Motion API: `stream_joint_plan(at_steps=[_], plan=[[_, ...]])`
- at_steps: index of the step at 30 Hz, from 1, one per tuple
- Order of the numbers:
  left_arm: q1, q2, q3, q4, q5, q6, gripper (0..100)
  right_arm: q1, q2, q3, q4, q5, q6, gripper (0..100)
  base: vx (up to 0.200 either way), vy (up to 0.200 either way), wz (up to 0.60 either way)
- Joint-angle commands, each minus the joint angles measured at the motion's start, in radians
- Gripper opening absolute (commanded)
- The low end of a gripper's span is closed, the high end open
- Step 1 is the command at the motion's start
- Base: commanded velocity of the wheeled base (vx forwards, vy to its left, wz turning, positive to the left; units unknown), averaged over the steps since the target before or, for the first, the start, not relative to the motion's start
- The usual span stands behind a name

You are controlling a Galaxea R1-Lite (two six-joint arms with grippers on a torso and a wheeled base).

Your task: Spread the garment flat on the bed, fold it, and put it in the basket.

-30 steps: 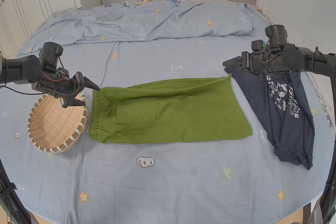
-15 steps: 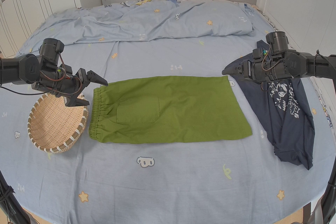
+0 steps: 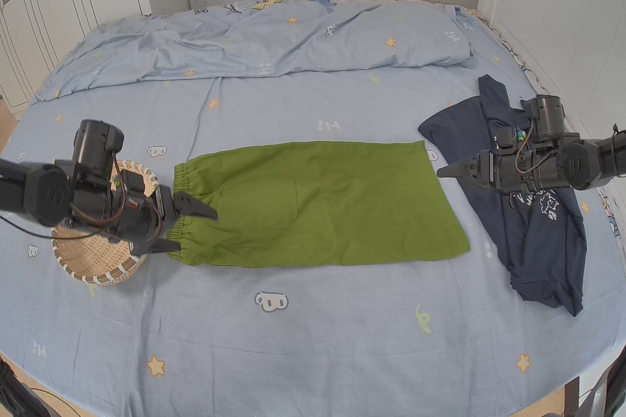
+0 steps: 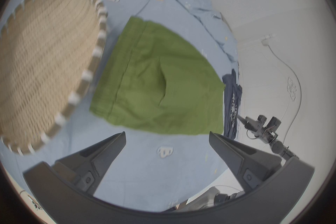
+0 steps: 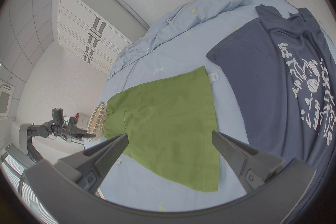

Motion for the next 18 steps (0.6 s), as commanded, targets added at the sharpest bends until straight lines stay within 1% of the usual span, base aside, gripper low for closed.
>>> stream_joint_plan(at_steps=[1, 5, 7, 9, 12, 18], plan=[[-0.047, -0.159, 0.367, -0.223, 0.007, -0.010, 100, -0.026, -0.120, 0.230, -0.164, 0.021, 0.028, 100, 0.000, 0.000, 0.00], [-0.035, -0.178, 0.519, -0.419, 0.008, -0.030, 100, -0.026, -0.147, 0.252, -0.174, 0.026, 0.028, 100, 0.000, 0.000, 0.00], [-0.029, -0.178, 0.583, -0.511, 0.007, -0.069, 100, -0.027, -0.151, 0.256, -0.174, 0.029, 0.028, 100, 0.000, 0.000, 0.00], [-0.029, -0.172, 0.617, -0.566, 0.008, -0.102, 100, -0.029, -0.151, 0.256, -0.174, 0.036, 0.028, 100, 0.000, 0.000, 0.00], [-0.015, -0.167, 0.644, -0.614, 0.008, -0.114, 100, -0.046, -0.153, 0.256, -0.174, 0.053, 0.028, 100, 0.000, 0.000, 0.00], [0.033, -0.116, 0.648, -0.631, 0.010, -0.115, 100, -0.049, -0.148, 0.253, -0.176, 0.064, 0.028, 100, 0.000, 0.000, 0.00]])
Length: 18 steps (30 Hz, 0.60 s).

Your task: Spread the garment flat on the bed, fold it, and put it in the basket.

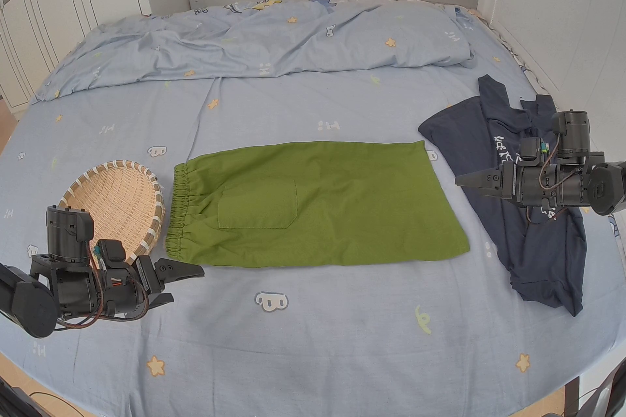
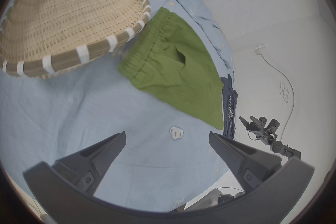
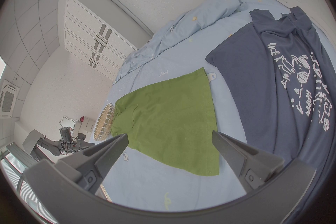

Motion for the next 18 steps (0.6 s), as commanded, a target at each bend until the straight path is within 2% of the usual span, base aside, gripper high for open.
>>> stream_joint_plan(at_steps=[1, 9, 18], plan=[[0.045, 0.050, 0.014, -0.012, -0.001, -0.004, 100, -0.005, -0.010, 0.007, -0.004, 0.003, 0.000, 100, 0.000, 0.000, 0.00], [0.105, 0.168, 0.008, -0.143, -0.001, -0.007, 100, -0.005, -0.007, 0.007, -0.004, 0.006, 0.000, 100, 0.000, 0.000, 0.00], [0.108, 0.272, 0.022, -0.322, -0.002, -0.007, 100, -0.007, -0.006, 0.006, -0.004, 0.006, 0.002, 100, 0.000, 0.000, 0.00]])
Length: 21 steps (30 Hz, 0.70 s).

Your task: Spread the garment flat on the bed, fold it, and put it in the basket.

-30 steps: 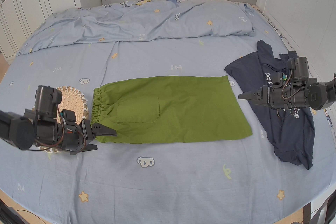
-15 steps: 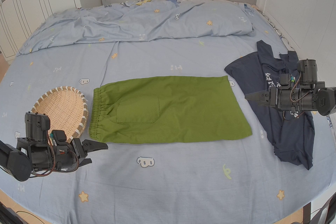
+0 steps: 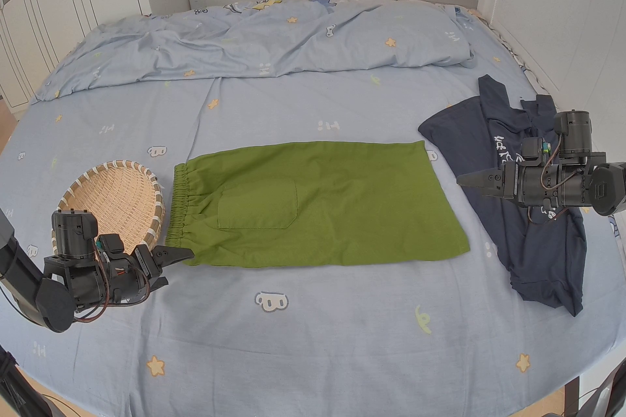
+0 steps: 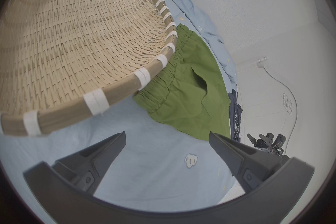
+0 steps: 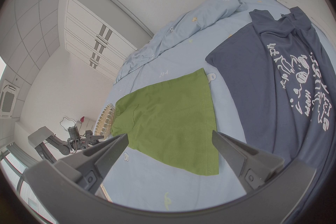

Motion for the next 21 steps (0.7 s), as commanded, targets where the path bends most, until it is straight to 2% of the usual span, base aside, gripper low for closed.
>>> stream_joint_plan(at_steps=[1, 9, 12, 21], plan=[[0.004, 0.082, 0.006, -0.041, 0.000, 0.001, 100, -0.001, 0.002, 0.000, -0.002, 0.000, 0.001, 100, 0.000, 0.000, 0.00], [-0.008, 0.142, 0.001, -0.133, 0.000, 0.001, 100, 0.001, 0.002, 0.003, -0.013, 0.000, 0.001, 100, 0.000, 0.000, 0.00], [0.001, 0.167, -0.011, -0.207, 0.000, -0.001, 100, 0.001, 0.003, 0.003, -0.013, 0.000, 0.001, 100, 0.000, 0.000, 0.00], [-0.002, 0.181, -0.051, -0.227, 0.000, 0.001, 100, 0.001, 0.003, 0.003, -0.013, 0.000, -0.001, 100, 0.000, 0.000, 0.00]])
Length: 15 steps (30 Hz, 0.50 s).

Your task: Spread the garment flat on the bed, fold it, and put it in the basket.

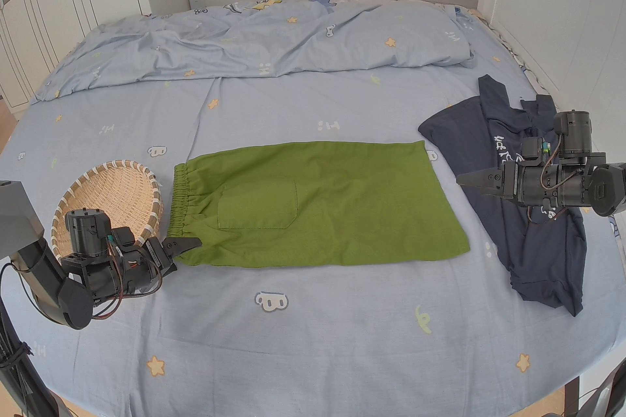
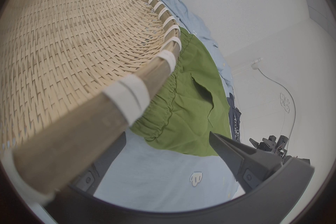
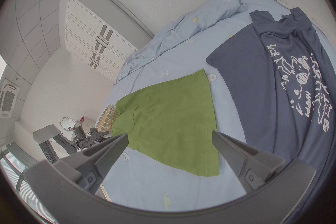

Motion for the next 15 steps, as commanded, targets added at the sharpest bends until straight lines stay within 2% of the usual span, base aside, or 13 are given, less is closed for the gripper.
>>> stream_joint_plan(at_steps=[1, 15], plan=[[-0.001, 0.015, -0.010, -0.002, 0.000, 0.000, 100, 0.000, 0.004, 0.000, 0.001, 0.000, -0.001, 100, 0.000, 0.000, 0.00], [0.046, 0.042, -0.053, -0.003, 0.000, 0.001, 100, 0.000, 0.004, 0.004, -0.001, 0.000, -0.001, 100, 0.000, 0.000, 0.00]])
